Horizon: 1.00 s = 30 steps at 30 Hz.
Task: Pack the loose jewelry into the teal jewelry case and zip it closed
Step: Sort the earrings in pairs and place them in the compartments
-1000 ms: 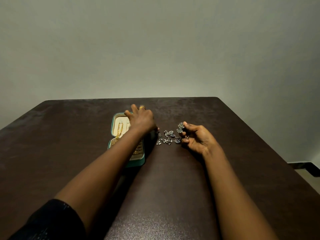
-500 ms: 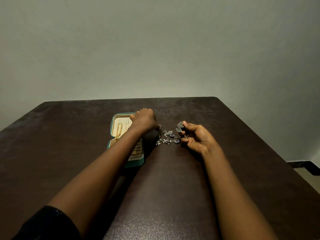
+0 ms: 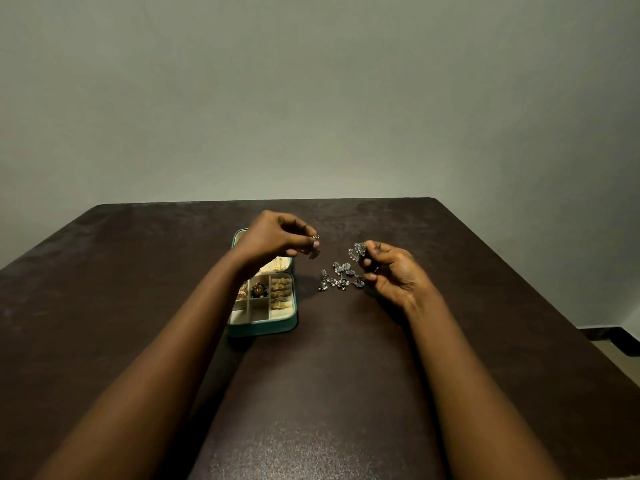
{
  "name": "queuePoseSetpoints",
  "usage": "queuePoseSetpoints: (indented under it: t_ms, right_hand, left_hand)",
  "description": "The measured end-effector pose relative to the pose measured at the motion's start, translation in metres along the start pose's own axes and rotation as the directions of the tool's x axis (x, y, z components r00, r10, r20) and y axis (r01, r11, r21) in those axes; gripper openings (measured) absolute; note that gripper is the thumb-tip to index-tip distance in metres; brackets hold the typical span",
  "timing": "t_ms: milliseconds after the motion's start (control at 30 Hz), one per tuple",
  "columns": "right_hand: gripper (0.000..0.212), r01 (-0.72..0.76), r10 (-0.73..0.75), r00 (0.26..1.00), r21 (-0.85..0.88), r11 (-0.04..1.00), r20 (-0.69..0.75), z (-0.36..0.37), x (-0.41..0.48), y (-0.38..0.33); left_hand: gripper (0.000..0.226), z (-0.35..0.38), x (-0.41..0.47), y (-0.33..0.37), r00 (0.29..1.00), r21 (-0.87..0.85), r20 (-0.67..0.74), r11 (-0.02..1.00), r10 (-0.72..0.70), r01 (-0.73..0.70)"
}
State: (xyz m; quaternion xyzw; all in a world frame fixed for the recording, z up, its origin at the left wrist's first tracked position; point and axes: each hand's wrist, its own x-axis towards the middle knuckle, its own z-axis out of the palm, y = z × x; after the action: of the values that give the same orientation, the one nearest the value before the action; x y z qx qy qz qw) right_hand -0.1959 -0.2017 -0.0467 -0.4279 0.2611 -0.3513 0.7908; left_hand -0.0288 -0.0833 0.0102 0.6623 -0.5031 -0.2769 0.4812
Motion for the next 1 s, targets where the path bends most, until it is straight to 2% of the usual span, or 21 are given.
queuePoseSetpoints:
  t_ms: [167,267,433,567,700,867,1000]
  right_hand:
    - [0.021,-0.028,0.028,1.0,0.014,0.999,0.007,0.005,-0.002,0.004]
    - [0.022,-0.057,0.055,0.998,0.082,0.995,0.034,0.012,-0.004,0.007]
    - [0.037,-0.123,0.106,0.989,0.179,0.976,0.101,0.031,-0.008,0.011]
    - [0.015,-0.173,0.133,0.975,0.229,0.958,0.181,0.045,-0.013,0.018]
    - [0.005,-0.179,0.132,0.966,0.205,0.962,0.224,0.056,-0.018,0.029]
    - [0.017,-0.17,0.134,0.96,0.129,0.977,0.246,0.065,-0.024,0.035]
    - [0.025,-0.154,0.137,0.959,0.052,0.987,0.249,0.069,-0.027,0.039]
  left_hand:
    - [0.009,-0.01,-0.017,-0.01,0.998,-0.221,0.047,0.974,-0.037,0.047]
    - [0.01,-0.012,-0.023,-0.016,0.996,-0.344,0.021,0.935,-0.083,0.086]
    - [0.014,-0.012,-0.032,-0.028,0.983,-0.535,-0.059,0.836,-0.176,0.117]
    - [0.016,-0.016,-0.036,-0.042,0.963,-0.678,-0.076,0.722,-0.26,0.141]
    - [0.015,-0.021,-0.038,-0.045,0.975,-0.788,-0.011,0.602,-0.223,0.129]
    - [0.012,-0.02,-0.038,-0.047,0.984,-0.756,0.052,0.637,-0.172,0.152]
    - [0.015,-0.017,-0.038,-0.047,0.992,-0.664,0.02,0.74,-0.128,0.108]
